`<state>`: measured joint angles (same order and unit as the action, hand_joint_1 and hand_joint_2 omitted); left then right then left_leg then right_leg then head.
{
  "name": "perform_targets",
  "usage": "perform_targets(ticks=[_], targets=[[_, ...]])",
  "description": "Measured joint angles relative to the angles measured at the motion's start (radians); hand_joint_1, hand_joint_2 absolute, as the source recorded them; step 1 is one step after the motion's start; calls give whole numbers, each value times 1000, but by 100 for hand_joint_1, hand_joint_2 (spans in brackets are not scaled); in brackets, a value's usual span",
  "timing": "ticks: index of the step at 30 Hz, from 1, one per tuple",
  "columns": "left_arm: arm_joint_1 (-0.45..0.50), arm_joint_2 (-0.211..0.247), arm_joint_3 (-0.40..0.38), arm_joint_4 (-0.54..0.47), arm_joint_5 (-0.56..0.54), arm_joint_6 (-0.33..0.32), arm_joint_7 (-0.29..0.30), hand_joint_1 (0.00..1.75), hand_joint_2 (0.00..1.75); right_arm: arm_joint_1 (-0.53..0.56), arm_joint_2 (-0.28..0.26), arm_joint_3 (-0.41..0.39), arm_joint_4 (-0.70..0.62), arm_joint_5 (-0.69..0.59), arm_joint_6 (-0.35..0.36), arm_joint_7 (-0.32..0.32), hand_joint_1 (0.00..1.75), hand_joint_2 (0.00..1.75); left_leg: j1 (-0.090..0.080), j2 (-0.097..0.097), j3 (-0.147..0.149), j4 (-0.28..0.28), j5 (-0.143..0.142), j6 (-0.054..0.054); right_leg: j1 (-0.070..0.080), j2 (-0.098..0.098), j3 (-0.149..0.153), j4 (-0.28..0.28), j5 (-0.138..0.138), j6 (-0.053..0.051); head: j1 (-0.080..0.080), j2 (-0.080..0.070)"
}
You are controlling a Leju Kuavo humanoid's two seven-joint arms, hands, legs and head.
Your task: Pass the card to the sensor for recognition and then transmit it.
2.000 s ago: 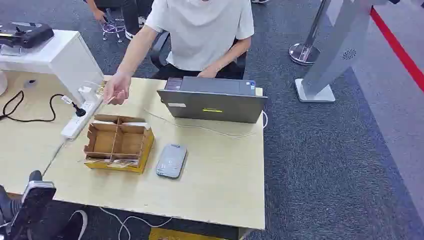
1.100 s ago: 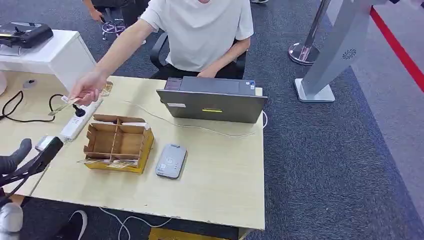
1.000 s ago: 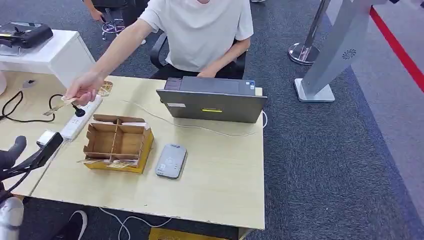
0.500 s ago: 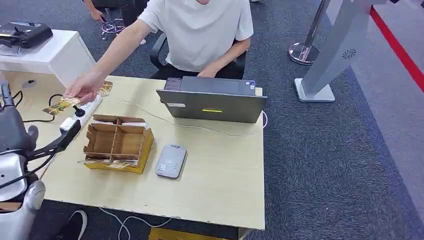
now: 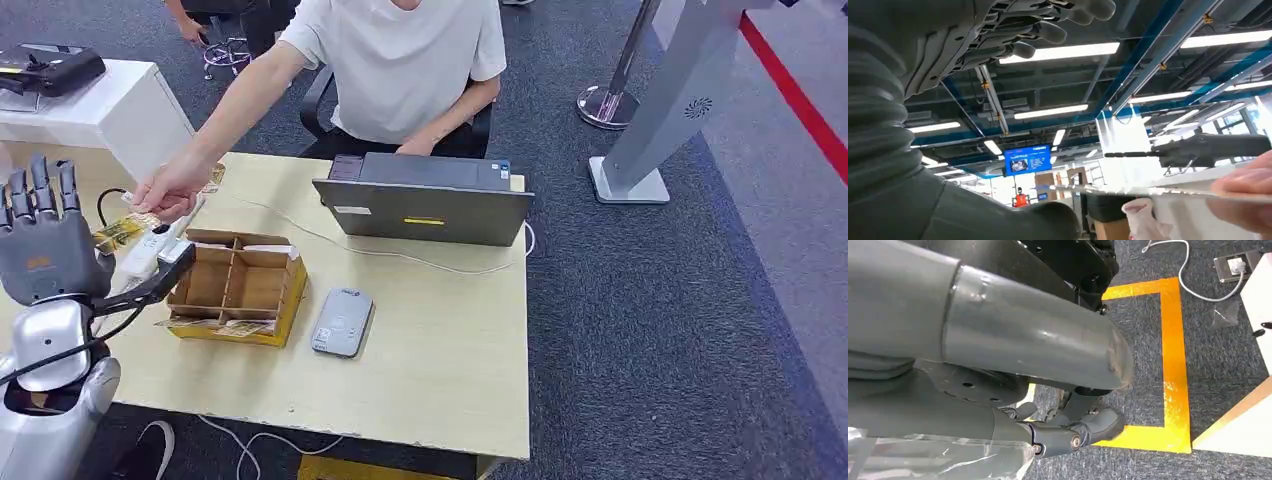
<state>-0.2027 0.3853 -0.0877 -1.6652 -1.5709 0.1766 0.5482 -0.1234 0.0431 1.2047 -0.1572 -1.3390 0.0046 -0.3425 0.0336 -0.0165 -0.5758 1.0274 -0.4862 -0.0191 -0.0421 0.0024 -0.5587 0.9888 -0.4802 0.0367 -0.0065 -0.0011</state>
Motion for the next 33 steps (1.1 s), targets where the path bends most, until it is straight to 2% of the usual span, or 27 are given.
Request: perform_targets(ticks=[12, 13, 14, 16, 22, 30, 33], targets=[[-10, -9, -33, 13, 0, -6, 3, 0, 175, 1, 0, 0, 1, -10, -2, 0, 0, 0, 0, 0, 0, 0, 0, 0, 0, 0, 0, 0, 0, 0, 0, 0], [-11, -10, -36, 13, 0, -7, 3, 9, 175, 1, 0, 0, 2, -11, -3, 0, 0, 0, 0, 0, 0, 0, 0, 0, 0, 0, 0, 0, 0, 0, 0, 0], [-12, -11, -40, 14, 0, -8, 3, 175, 175, 1, 0, 0, 2, -12, -3, -1, 0, 0, 0, 0, 0, 0, 0, 0, 0, 0, 0, 0, 0, 0, 0, 0], [-13, -15, -50, 15, 0, -9, 2, 175, 175, 1, 0, 0, 3, -14, -4, -2, 0, 0, 0, 0, 0, 0, 0, 0, 0, 0, 0, 0, 0, 0, 0, 0], [-14, -29, -63, 23, 0, 0, -66, 175, 175, 1, 3, 0, 5, -33, -6, -8, 0, 0, 0, 0, 0, 0, 0, 0, 0, 0, 0, 0, 0, 0, 0, 0], [-15, -50, -63, 24, 0, 0, -94, 175, 175, 2, 3, 0, 5, -43, -6, -9, 0, 0, 0, 0, 0, 0, 0, 0, 0, 0, 0, 0, 0, 0, 0, 0], [-15, -59, -63, 24, 0, 0, -121, 175, 175, 2, 3, 0, 6, -46, -6, -11, 0, 0, 0, 0, 0, 0, 0, 0, 0, 0, 0, 0, 0, 0, 0, 0]])
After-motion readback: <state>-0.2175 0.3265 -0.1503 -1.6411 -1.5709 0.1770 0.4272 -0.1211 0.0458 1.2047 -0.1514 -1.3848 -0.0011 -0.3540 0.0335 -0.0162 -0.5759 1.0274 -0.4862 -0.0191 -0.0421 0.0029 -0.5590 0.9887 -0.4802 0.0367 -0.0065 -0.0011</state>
